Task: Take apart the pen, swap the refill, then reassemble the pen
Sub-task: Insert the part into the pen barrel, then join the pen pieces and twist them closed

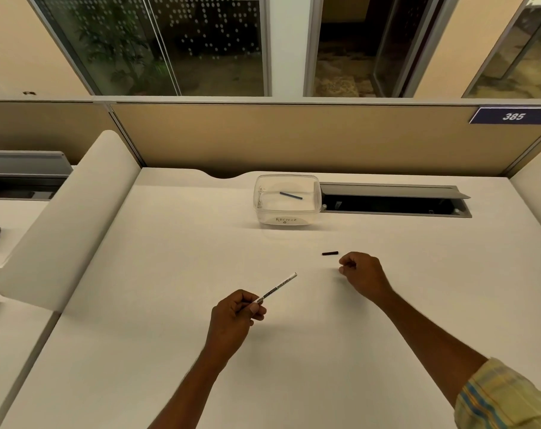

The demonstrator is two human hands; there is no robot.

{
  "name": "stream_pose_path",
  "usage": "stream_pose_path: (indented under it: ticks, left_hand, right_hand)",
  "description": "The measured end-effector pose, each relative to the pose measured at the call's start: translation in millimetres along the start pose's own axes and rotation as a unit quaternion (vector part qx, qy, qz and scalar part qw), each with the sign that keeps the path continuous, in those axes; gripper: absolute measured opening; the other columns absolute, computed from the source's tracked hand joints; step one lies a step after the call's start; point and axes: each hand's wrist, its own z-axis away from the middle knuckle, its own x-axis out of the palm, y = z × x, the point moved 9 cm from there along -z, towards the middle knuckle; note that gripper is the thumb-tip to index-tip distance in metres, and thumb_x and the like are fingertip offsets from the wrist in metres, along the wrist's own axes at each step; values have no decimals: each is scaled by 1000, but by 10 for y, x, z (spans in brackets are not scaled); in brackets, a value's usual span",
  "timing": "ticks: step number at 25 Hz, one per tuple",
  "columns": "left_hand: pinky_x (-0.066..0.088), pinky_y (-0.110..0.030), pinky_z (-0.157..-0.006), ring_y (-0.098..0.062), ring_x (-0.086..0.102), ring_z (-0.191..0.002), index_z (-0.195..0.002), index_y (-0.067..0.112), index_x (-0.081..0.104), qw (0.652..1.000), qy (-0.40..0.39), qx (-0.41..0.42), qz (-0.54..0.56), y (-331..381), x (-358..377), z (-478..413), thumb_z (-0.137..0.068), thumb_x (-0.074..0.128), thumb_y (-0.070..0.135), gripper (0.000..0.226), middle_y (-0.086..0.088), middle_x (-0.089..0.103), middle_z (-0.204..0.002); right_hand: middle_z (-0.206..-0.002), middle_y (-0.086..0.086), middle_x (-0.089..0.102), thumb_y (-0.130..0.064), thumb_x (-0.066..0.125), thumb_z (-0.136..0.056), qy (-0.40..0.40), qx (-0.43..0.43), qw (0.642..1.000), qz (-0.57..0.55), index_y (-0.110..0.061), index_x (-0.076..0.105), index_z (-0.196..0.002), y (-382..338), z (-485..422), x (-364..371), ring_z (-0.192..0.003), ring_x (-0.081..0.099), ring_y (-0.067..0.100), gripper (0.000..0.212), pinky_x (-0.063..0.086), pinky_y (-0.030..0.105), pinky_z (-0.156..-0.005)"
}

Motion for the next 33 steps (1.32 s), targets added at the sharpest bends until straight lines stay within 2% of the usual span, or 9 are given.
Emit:
stream_pose_path:
  ticks: [5,11,16,21,26,30,31,33]
  left_hand:
    - [58,-33,-72,-20,81,-79,-85,32,75,1000,11,-9,-14,-37,-45,-161,-99,64,3,34,-3,85,-84]
    - [58,-34,-73,-21,81,-79,-90,22,76,999,15,-29,-14,-111,-70,-301,-99,64,0,27,-4,84,-83]
    - [58,-30,-71,-24,80,-80,-91,19,76,999,17,-37,-20,-154,-80,-335,-98,64,0,23,-4,84,-83]
    - [58,-28,-70,-21,81,-80,-92,18,76,999,19,-36,-28,-142,-112,-335,-98,64,1,22,-3,84,-83]
    - [58,-32,-72,-24,80,-81,-91,18,76,999,21,-28,-24,-112,-145,-316,-97,64,0,22,-4,84,-83]
    - [58,-32,-72,-24,80,-79,-90,18,76,999,22,-24,-22,-90,-139,-274,-97,63,-1,24,-5,84,-82]
    - [58,-32,-72,-22,80,-78,-90,18,76,999,22,-22,-23,-80,-138,-259,-97,63,-1,24,-4,84,-82]
    - [58,-32,-71,-21,80,-77,-90,18,76,999,22,-16,-26,-59,-134,-230,-96,63,-2,24,-4,84,-81]
  right_hand:
    - [-119,20,72,-3,70,-98,21,-40,997,58,2,74,-119,-133,-256,2,-112,67,36,22,53,46,-102]
    - [-124,21,70,-4,66,-100,2,-42,993,111,0,72,-127,-137,-470,105,-118,65,37,29,51,47,-104]
    - [-119,20,69,-7,66,-100,2,-47,990,135,-1,75,-122,-126,-537,160,-115,65,37,24,52,49,-101]
    - [-110,17,69,-6,68,-97,-8,-46,988,147,-2,76,-105,-134,-564,197,-106,65,33,12,54,45,-92]
    - [-97,11,77,-1,73,-93,-19,-44,998,42,-6,77,-96,-147,-460,195,-92,70,28,7,57,40,-84]
    - [-76,-3,78,-6,79,-90,-46,-22,993,-106,-21,82,-90,-153,-202,154,-69,72,11,15,55,19,-69]
    - [-77,0,79,-8,80,-90,-53,-13,987,-154,-25,83,-89,-162,-119,131,-67,74,11,17,58,18,-69]
    - [-82,6,81,-8,80,-90,-60,-7,970,-234,-24,84,-92,-213,57,81,-71,76,18,16,65,28,-76]
